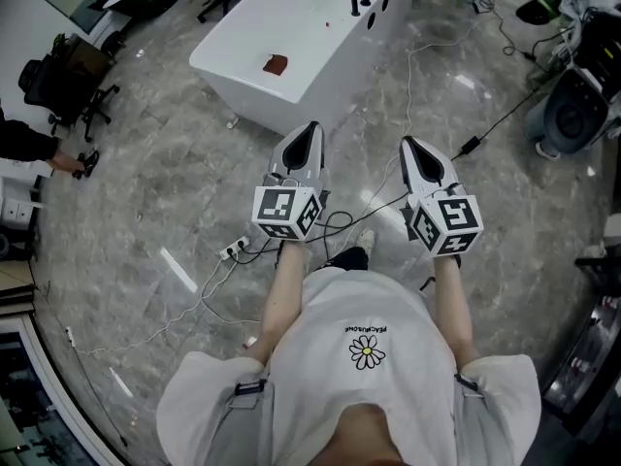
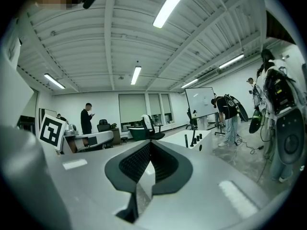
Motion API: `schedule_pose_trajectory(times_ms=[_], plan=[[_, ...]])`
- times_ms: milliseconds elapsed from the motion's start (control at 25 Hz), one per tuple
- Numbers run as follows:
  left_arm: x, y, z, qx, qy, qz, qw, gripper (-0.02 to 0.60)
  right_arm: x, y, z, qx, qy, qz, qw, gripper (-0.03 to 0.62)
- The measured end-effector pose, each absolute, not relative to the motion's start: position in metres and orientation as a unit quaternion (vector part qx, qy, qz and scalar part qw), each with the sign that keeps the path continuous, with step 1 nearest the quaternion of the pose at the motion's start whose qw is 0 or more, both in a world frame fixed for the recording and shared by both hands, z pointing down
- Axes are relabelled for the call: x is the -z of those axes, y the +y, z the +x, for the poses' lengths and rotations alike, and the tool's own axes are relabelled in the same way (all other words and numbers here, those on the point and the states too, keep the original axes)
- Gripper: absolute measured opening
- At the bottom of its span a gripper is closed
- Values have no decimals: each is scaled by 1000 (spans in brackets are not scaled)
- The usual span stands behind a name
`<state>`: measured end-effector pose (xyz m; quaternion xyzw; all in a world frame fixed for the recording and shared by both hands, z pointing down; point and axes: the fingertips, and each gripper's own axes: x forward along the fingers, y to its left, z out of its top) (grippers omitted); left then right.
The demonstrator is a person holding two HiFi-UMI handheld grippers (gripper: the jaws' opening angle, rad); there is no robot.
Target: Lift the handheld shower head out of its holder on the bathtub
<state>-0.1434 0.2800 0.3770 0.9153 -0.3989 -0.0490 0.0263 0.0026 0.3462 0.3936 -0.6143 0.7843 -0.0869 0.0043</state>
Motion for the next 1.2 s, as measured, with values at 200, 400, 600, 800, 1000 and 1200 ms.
schedule_pose_trajectory(times_ms=[200, 400, 600, 800, 1000, 1200], plan=[[-358, 203, -137, 66, -408, 910, 24, 0, -377, 272, 18, 75, 794, -603, -7, 26], [-353, 146, -139, 74, -420, 904, 37, 0, -384, 219, 32, 82, 792, -605, -19, 26], [-364, 102, -129, 72, -424, 902, 44, 0, -400, 174, 47, 98, 792, -602, -18, 26], [-364, 32, -94, 80, -418, 904, 36, 0, -405, 96, 78, 95, 797, -597, -11, 26], [-361, -60, -53, 69, -407, 910, 21, 0, -408, 0, 116, 97, 797, -595, -11, 26], [-347, -146, -19, 60, -397, 916, 3, 0, -400, -91, 145, 101, 801, -590, 4, 27]])
